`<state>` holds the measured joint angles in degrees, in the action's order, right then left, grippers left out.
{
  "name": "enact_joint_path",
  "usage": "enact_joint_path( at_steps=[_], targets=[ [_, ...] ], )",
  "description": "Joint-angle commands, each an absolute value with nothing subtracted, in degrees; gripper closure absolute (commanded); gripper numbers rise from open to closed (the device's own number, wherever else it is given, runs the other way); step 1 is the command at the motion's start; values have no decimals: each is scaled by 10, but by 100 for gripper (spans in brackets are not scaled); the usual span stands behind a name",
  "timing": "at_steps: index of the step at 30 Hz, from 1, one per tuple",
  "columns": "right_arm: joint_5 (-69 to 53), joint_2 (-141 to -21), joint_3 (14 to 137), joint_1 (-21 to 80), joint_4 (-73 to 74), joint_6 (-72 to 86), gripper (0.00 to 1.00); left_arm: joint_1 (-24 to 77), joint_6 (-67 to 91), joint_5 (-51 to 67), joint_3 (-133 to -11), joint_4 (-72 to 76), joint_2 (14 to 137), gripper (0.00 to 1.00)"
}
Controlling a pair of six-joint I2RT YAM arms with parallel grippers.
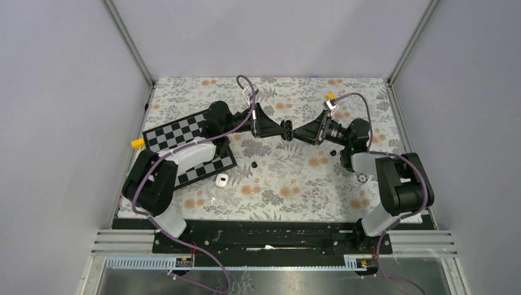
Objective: Insert the wireless bluetooth earbuds into the charging case
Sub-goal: Open the charging case to the charging case, then pick up the right earbud from the center of the board.
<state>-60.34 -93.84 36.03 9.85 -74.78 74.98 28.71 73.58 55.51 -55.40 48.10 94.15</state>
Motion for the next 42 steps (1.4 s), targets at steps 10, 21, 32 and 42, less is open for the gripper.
enact_joint_path(
  at_steps=[10, 21, 32, 42],
  targets=[
    [-228, -740, 505, 97, 23, 279, 16, 286, 486, 461, -633, 109, 901, 100],
    [88, -753, 505, 82, 147, 226, 24, 285, 374, 525, -669, 3, 927, 100],
    [50, -836, 500, 70, 143, 215, 80, 286, 348, 513, -672, -30, 928, 100],
    [53, -925, 544, 70, 129, 199, 79, 286, 353, 509, -666, -25, 930, 100]
  ],
)
